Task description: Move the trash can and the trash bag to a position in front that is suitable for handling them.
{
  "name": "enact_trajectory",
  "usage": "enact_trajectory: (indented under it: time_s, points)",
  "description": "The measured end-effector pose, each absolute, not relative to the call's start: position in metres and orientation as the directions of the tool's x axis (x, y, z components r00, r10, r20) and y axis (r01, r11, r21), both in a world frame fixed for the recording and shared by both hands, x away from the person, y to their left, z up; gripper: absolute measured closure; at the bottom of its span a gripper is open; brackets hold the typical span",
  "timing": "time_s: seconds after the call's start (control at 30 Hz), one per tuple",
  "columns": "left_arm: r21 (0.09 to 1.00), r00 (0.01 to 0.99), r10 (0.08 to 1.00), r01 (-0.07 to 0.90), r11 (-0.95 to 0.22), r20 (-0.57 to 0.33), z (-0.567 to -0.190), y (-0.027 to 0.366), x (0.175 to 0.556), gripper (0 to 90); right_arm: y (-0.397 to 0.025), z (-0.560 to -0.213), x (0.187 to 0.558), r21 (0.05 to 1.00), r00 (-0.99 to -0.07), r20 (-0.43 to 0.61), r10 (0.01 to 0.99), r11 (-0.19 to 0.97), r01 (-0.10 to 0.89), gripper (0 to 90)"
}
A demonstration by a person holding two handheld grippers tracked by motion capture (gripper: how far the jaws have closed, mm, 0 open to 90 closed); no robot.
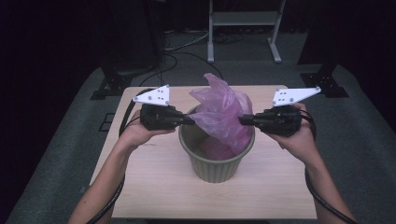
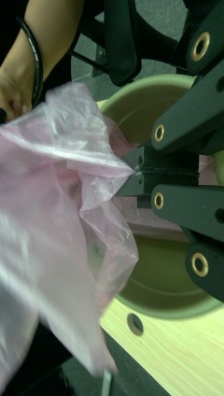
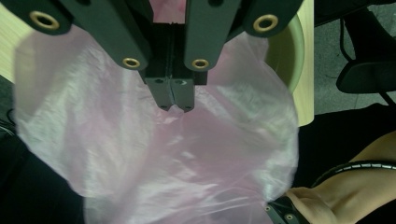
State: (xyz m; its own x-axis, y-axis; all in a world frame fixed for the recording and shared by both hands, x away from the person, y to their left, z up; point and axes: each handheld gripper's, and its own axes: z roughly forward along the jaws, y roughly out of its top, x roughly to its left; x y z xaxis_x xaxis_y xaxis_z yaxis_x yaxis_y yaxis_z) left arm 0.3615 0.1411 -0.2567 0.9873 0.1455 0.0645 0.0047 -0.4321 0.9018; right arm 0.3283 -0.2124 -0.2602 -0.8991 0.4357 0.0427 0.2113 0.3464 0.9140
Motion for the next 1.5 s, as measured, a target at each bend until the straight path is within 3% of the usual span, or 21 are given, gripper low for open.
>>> enact_trajectory:
  time_s: [0.4, 0.67, 0.87, 0.97, 1.2, 1.37, 1.5]
  points:
    - [0.889, 0.977, 0.196, 0.016, -0.458, 0.083, -0.255, 0.163, 0.36, 90.0, -0.229, -0.256, 0.322, 0.906, -0.889, 0.033, 0.456, 0.363, 0.219, 90.0]
    - [0.895, 0.97, 0.227, 0.028, -0.446, 0.083, -0.254, 0.173, 0.36, 90.0, -0.226, -0.258, 0.323, 0.912, -0.927, 0.088, 0.364, 0.345, 0.222, 87.3]
    - [0.89, 0.967, 0.241, 0.036, -0.454, 0.084, -0.256, 0.18, 0.358, 90.0, -0.215, -0.265, 0.323, 0.886, -0.94, 0.091, 0.328, 0.404, 0.226, 84.2]
    - [0.884, 0.969, 0.234, 0.042, -0.466, 0.078, -0.263, 0.184, 0.354, 90.0, -0.214, -0.267, 0.323, 0.879, -0.939, 0.085, 0.333, 0.418, 0.228, 88.7]
    - [0.872, 0.978, 0.195, 0.036, -0.488, 0.069, -0.284, 0.186, 0.33, 90.0, -0.207, -0.277, 0.312, 0.834, -0.951, 0.067, 0.303, 0.506, 0.22, 90.0]
    - [0.871, 0.98, 0.175, 0.005, -0.491, 0.093, -0.286, 0.186, 0.32, 90.0, -0.207, -0.279, 0.308, 0.824, -0.963, 0.092, 0.254, 0.523, 0.217, 72.4]
    - [0.867, 0.978, 0.179, -0.004, -0.499, 0.108, -0.281, 0.188, 0.32, 90.0, -0.213, -0.271, 0.31, 0.848, -0.961, 0.101, 0.257, 0.483, 0.218, 66.3]
